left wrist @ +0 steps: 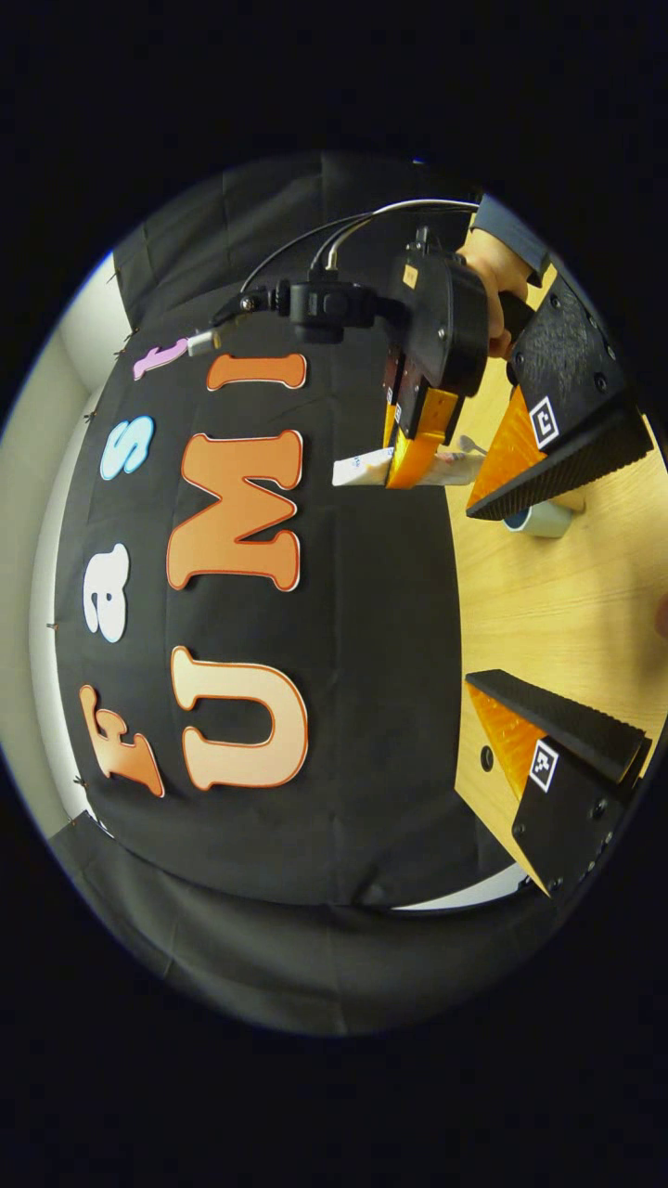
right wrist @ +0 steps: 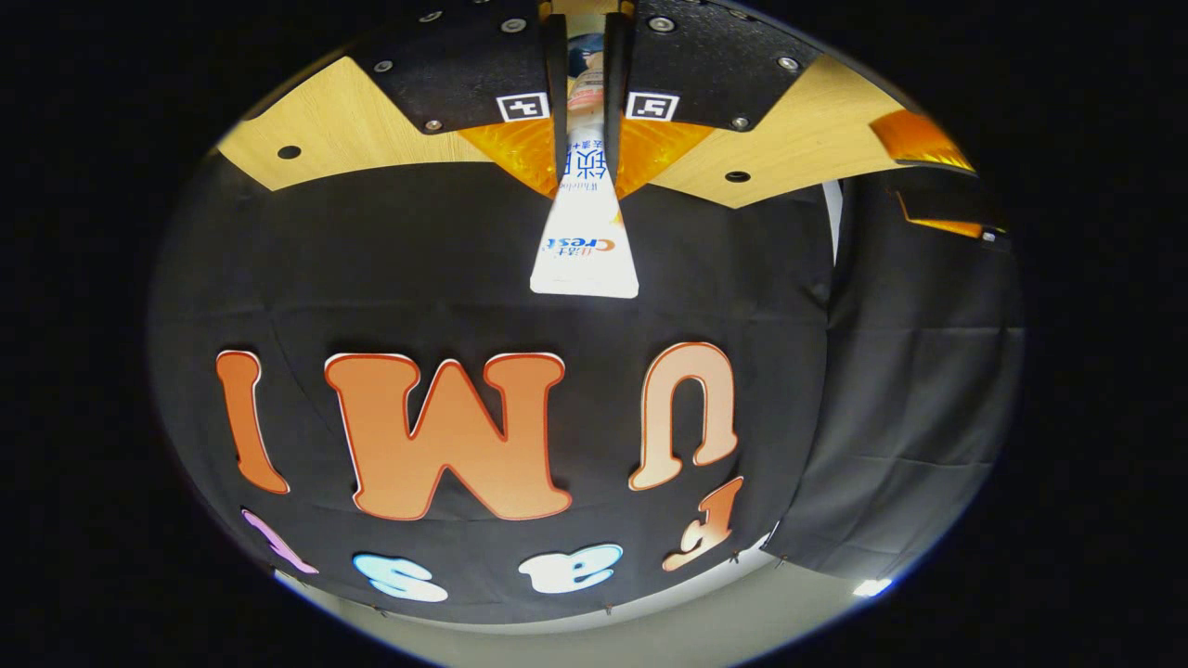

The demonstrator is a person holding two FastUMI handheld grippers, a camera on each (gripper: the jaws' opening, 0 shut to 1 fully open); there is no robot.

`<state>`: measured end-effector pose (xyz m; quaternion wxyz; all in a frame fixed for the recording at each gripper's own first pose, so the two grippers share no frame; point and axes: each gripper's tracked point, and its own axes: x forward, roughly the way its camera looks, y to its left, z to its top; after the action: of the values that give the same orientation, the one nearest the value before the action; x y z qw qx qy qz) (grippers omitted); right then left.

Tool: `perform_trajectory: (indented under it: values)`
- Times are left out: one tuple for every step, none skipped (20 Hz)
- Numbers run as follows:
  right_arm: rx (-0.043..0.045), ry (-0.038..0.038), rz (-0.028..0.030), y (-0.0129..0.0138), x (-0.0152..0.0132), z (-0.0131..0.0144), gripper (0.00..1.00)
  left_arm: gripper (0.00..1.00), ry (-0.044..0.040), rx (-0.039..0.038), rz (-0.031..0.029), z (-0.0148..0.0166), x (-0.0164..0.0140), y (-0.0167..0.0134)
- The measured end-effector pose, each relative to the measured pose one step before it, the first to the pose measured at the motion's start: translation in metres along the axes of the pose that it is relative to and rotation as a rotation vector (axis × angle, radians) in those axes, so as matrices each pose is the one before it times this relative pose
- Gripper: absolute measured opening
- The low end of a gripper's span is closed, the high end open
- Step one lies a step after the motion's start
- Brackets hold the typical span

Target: Put the toothbrush and toothpaste on the desktop into the cup, then pick up the cup and place it on the coaster on the desktop.

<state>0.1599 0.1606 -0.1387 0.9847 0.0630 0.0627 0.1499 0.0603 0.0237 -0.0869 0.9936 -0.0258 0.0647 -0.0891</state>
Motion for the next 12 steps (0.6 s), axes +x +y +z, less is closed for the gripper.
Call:
perform_trajectory:
  values:
    - [-0.0054, 0.00052, -0.00177, 0.00319, 0.00438, -0.00548, 0.16, 0.97, 0.00144, -0.0021, 0.00573, -0.00163, -0.00159, 0.00319]
    - [-0.00392, 0.00286, -0.00164, 0.00315, 0.00388, -0.00673, 0.16, 0.97, 0.00158, -0.00592, 0.00434, -0.00165, -0.00194, 0.00276]
    - [-0.00339, 0.00455, -0.00164, 0.00315, 0.00396, -0.00636, 0.16, 0.97, 0.00263, -0.00572, 0.00256, -0.0012, -0.00098, 0.00305]
    - [-0.00126, 0.00001, -0.00069, 0.00251, 0.00287, -0.00463, 0.16, 0.97, 0.00132, -0.00323, 0.00538, -0.00233, -0.00187, 0.00345]
    - [-0.00115, 0.00067, -0.00155, 0.00223, 0.00255, -0.00486, 0.16, 0.98, 0.00104, -0.0007, 0.00577, -0.00121, -0.0004, 0.0038]
    - [0.00113, -0.00085, -0.00279, 0.00081, 0.00236, -0.00436, 0.16, 0.98, 0.00204, 0.00064, 0.0074, -0.00171, -0.00212, 0.00343]
    - [0.00005, 0.00565, -0.00646, 0.00032, 0.00179, -0.00427, 0.16, 0.98, 0.00322, -0.00013, 0.00524, -0.00128, -0.00089, 0.00231]
    - [0.0012, 0.00511, -0.00296, 0.00112, 0.0017, -0.00389, 0.16, 0.98, 0.00471, -0.00304, -0.00082, -0.00367, 0.00042, 0.00058]
    - [0.0009, 0.00537, -0.00262, 0.00107, 0.00072, -0.00389, 0.16, 0.98, 0.0069, -0.00458, 0.00061, -0.00303, 0.00081, 0.00067]
    - [-0.00279, 0.00497, -0.00082, 0.0012, 0.00114, -0.00293, 0.16, 0.98, 0.00612, -0.00302, -0.00116, -0.00411, 0.00146, 0.00035]
    - [-0.00195, 0.01304, -0.00346, -0.00065, -0.00023, -0.0038, 0.16, 0.98, 0.008, -0.0011, 0.00213, -0.00275, 0.00118, 0.0007]
    - [0.0045, 0.00962, 0.00337, 0.0006, -0.0002, -0.00294, 0.19, 0.98, 0.00571, -0.00192, -0.00148, -0.00206, 0.00009, 0.00023]
